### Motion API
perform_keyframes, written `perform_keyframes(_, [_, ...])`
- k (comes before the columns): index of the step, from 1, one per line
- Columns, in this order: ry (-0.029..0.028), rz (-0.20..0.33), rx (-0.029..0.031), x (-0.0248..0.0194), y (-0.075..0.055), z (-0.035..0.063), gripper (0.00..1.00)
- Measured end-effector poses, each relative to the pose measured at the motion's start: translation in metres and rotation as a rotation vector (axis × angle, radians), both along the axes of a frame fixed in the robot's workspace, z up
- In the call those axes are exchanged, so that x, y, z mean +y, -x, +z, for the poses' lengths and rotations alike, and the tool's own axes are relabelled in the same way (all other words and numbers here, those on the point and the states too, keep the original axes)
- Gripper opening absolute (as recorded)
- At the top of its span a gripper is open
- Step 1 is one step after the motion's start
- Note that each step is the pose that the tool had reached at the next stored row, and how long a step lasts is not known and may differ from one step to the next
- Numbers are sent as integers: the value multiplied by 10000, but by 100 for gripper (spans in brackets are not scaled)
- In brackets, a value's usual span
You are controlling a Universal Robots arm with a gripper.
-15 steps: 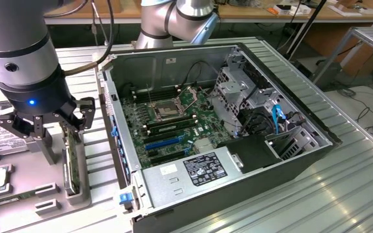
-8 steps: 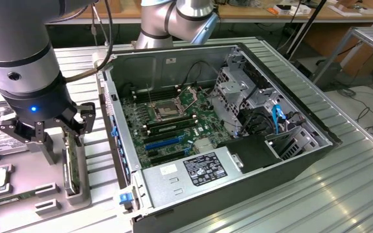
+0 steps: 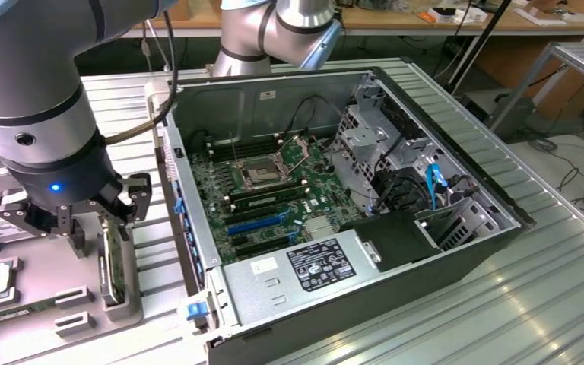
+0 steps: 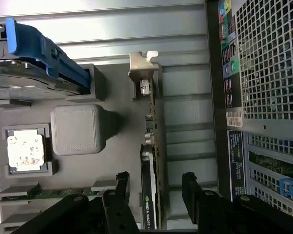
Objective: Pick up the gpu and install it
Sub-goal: 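Pick up the gpu and move the gpu toward the slot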
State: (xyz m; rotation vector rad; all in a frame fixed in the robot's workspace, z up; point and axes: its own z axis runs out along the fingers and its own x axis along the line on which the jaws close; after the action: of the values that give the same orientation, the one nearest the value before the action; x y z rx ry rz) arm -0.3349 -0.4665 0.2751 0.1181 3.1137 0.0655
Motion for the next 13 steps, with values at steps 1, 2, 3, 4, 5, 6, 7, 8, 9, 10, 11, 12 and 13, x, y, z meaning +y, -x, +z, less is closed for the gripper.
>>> perform_keyframes(1, [1,0,0,-11,2,-9,56])
perform_keyframes(2, [2,0,1,-21,5,-17,56])
perform_keyframes(3, [3,0,1,-32,7,-28,56])
perform_keyframes(4, [3,0,0,-41,10,-39,56])
perform_keyframes(5, [3,0,0,-49,13,-51,56])
perform_keyframes(6, [3,0,0,-56,16,-63,56])
perform_keyframes(7, [2,-1,-2,-62,20,-81,56])
perform_keyframes(8, [4,0,0,-71,31,-118,56])
perform_keyframes(9, [4,1,1,-75,45,-164,56])
perform_keyframes(10, [3,0,0,-76,50,-205,56])
perform_keyframes(11, [4,0,0,-77,51,-231,56])
perform_keyframes(12, [3,0,0,-78,52,-253,56])
perform_keyframes(13, [3,-1,0,-79,53,-269,56])
